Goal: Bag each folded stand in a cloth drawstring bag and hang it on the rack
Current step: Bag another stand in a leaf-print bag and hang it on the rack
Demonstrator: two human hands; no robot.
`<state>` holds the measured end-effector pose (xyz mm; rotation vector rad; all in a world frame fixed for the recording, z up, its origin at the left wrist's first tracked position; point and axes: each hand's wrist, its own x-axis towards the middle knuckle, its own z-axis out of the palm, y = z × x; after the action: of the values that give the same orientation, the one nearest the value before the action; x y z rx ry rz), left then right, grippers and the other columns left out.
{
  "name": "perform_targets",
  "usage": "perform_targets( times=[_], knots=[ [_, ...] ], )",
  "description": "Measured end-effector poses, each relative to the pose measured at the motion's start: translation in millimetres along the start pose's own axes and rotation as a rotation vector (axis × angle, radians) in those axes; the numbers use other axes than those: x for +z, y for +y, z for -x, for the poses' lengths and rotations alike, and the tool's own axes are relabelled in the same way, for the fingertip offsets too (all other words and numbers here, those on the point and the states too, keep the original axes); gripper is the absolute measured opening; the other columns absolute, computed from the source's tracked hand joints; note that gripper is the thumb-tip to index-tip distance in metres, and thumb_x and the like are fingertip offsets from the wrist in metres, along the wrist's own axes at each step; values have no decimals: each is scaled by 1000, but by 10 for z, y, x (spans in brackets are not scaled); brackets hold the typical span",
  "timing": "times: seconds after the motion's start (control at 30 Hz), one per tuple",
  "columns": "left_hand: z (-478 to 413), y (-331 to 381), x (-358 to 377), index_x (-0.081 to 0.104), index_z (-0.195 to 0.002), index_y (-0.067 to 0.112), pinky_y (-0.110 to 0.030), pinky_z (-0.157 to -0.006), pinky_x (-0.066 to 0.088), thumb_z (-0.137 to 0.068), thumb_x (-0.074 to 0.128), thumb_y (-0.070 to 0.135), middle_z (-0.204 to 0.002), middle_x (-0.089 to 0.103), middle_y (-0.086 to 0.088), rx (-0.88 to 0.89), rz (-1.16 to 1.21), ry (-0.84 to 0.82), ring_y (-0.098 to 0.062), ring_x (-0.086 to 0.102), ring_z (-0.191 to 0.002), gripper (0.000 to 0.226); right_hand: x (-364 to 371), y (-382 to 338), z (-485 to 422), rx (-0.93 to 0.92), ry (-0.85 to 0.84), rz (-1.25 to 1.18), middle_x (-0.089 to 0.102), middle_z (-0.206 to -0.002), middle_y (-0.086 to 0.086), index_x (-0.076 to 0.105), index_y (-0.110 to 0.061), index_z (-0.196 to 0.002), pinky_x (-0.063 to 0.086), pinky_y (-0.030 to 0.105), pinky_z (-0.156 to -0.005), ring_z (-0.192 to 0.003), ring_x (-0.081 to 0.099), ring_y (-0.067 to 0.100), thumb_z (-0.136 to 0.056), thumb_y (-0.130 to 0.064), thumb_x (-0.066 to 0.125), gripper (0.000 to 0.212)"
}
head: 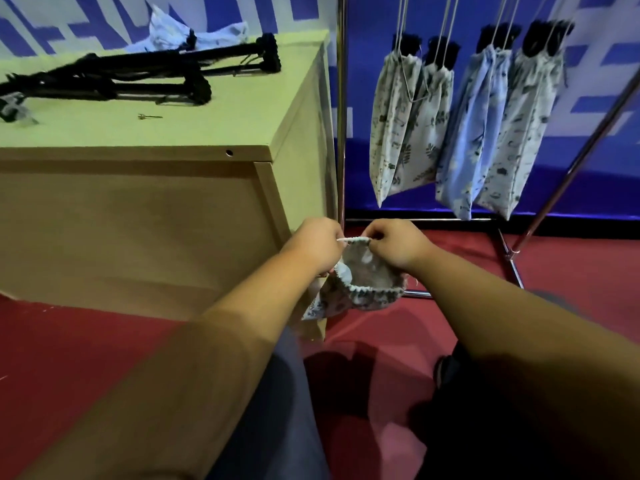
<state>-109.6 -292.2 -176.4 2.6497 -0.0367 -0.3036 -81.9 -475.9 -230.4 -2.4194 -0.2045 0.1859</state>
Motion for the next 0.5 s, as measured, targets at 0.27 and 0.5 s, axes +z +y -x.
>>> perform_targets(
  times=[0.27,0.5],
  knots=[
    [-101,-60,58,71,-127,17,-31,-79,57,-102,54,18,-117,73,-8,77,-19,-32,-25,70,-98,30,121,-29,-102,29,76,-116,73,-100,5,70,-11,-119,56,38,-88,-91,69,25,-96,5,47,36],
    [-55,181,-547,66,-90,15,-24,-56,51,-106,51,6,-90,74,-13,141,392,-133,-21,73,-72,24,-275,-627,-293,101,165,-518,76,-97,11,69,-7,-113,60,33,-65,-67,69,15,-99,4,47,28]
  ],
)
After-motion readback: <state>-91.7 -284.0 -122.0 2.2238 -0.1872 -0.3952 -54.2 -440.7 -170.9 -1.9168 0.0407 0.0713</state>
